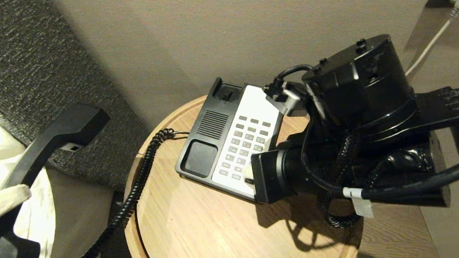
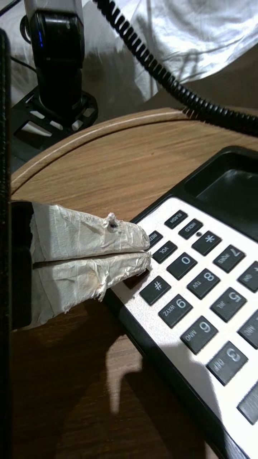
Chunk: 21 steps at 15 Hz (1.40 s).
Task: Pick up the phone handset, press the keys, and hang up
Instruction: Dial the number
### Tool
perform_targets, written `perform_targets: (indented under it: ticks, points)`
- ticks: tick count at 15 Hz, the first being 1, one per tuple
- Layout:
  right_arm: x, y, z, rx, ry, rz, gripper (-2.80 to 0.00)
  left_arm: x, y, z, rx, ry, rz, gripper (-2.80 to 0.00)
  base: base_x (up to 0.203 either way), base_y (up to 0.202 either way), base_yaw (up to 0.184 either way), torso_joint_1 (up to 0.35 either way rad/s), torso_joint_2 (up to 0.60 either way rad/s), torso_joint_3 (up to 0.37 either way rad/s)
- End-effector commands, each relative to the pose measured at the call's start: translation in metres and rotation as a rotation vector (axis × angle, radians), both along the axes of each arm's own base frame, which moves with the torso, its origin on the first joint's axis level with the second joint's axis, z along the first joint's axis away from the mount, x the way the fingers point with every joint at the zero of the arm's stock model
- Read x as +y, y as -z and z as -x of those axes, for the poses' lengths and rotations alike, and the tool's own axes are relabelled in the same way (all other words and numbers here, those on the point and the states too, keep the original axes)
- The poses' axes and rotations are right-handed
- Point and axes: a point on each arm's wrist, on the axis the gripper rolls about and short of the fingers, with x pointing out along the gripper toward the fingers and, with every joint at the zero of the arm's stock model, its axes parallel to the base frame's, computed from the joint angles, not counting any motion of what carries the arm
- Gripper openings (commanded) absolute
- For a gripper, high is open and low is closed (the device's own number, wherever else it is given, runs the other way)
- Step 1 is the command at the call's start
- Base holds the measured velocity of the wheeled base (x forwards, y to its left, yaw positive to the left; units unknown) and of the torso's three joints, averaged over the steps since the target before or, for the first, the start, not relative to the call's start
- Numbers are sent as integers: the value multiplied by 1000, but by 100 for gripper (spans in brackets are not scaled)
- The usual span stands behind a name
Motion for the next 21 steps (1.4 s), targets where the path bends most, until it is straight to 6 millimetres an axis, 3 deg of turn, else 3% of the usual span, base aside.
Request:
perform_targets:
  ticks: [1, 6, 21]
  points:
    - [-7, -8, 5, -11, 1, -22, -280, -1, 0, -1, 6, -2, -2, -280, 0, 0, 0, 0, 0, 0]
    - [-11, -9, 7, -8, 5, -26, -280, -3, 0, -3, 12, -1, -9, -280, 0, 0, 0, 0, 0, 0]
    - [2, 19, -2, 39, 9, 51, -280, -2, 0, -2, 6, 3, -4, -280, 0, 0, 0, 0, 0, 0]
